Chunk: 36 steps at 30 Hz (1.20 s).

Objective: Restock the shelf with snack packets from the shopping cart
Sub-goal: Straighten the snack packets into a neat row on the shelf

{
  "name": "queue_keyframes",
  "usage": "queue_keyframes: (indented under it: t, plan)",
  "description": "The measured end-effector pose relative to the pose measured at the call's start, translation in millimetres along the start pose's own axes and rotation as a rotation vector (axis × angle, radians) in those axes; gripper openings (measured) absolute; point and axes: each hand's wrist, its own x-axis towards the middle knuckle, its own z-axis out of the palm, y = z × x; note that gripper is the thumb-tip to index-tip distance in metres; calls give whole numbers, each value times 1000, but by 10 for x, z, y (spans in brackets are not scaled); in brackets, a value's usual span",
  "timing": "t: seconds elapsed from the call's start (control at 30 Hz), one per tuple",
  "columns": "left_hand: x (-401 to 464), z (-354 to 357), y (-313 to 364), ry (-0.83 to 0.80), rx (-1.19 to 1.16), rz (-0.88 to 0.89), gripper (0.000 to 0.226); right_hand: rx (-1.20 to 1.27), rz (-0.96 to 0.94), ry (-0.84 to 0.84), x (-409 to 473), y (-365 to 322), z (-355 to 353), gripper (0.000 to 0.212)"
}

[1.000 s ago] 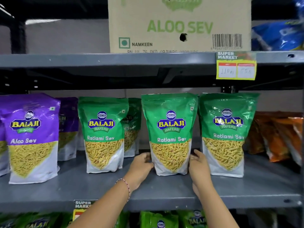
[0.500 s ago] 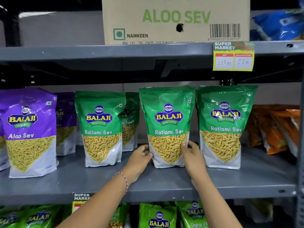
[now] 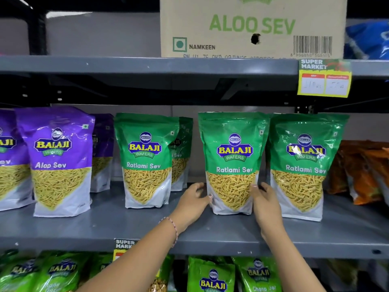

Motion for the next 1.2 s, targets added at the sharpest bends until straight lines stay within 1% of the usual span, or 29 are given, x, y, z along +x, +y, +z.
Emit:
queue_keyframes:
  t: [0.03, 0.1, 0.13, 0.17, 0.2, 0.23, 0.27, 0.3, 0.33, 0.4, 0.43, 0.47, 0.5, 0.57, 0.63, 0.77, 0.83, 0.93, 1.0, 1.03, 1.07, 1.1, 1.13, 1.17, 1.2]
  plan:
    - [-80, -91, 48, 52, -10, 58, 49, -4, -103, 85, -49, -32, -2, 36]
    - [-238, -390, 94, 232, -55, 210, 50, 0, -350, 239, -224, -144, 39, 21]
    - [-292, -573, 68, 335, -80, 267, 50, 15, -444, 238, -339, -196, 112, 15]
    - [-336, -776, 34, 432, -126, 302, 52, 29, -501, 186, -454, -233, 236, 12]
    - [-346, -979, -21, 528, -179, 305, 54, 35, -509, 85, -549, -245, 402, 12]
    - [-343, -1170, -72, 602, -214, 282, 56, 34, -480, -46, -624, -238, 610, 13]
    - [-327, -1328, -130, 652, -233, 217, 58, 22, -439, -186, -693, -242, 824, 14]
    - [-318, -1451, -185, 657, -260, 140, 59, -4, -387, -310, -730, -223, 1030, 21]
    - [-290, -1585, -257, 603, -323, 56, 57, -28, -310, -407, -769, -228, 1258, 34]
    - [-207, -1651, -357, 405, -469, -41, 37, -43, -84, -547, -712, -192, 1517, 65]
    - [-180, -1652, -413, 337, -454, -46, 33, -20, 20, -595, -680, -179, 1591, 77]
    - [-162, -1653, -426, 292, -388, -28, 36, 12, 87, -635, -641, -160, 1655, 85]
    - [-147, -1659, -449, 263, -323, -11, 43, 35, 113, -667, -613, -135, 1700, 90]
    - [-126, -1639, -470, 229, -286, 16, 49, 11, 63, -710, -601, -86, 1733, 95]
    - [-99, -1645, -499, 163, -303, 4, 49, -24, 33, -687, -635, -67, 1733, 89]
    - [-57, -1650, -605, 81, -315, -21, 52, 80, 64, -548, -646, -114, 1641, 60]
    - [-56, -1633, -636, 74, -304, -36, 50, 95, 81, -503, -657, -134, 1591, 51]
    - [-35, -1643, -705, 99, -296, -65, 47, 78, 93, -409, -670, -87, 1563, 46]
    - [-35, -1654, -683, 154, -283, -104, 43, 71, 112, -328, -619, -56, 1554, 34]
    - [-66, -1657, -604, 201, -264, -119, 39, 24, 112, -295, -580, -42, 1547, 27]
    - [-66, -1662, -497, 267, -250, -113, 35, -78, 93, -280, -513, -36, 1530, 22]
    - [-45, -1682, -339, 343, -221, -66, 31, -187, 69, -289, -438, -38, 1527, 21]
    - [-21, -1715, -189, 413, -186, -17, 29, -289, 60, -302, -391, 2, 1532, 25]
    - [62, -1778, 13, 461, -172, 48, 29, -358, 59, -311, -316, 2, 1539, 29]
    - [147, -1857, 199, 473, -177, 94, 29, -407, 68, -322, -255, 45, 1551, 29]
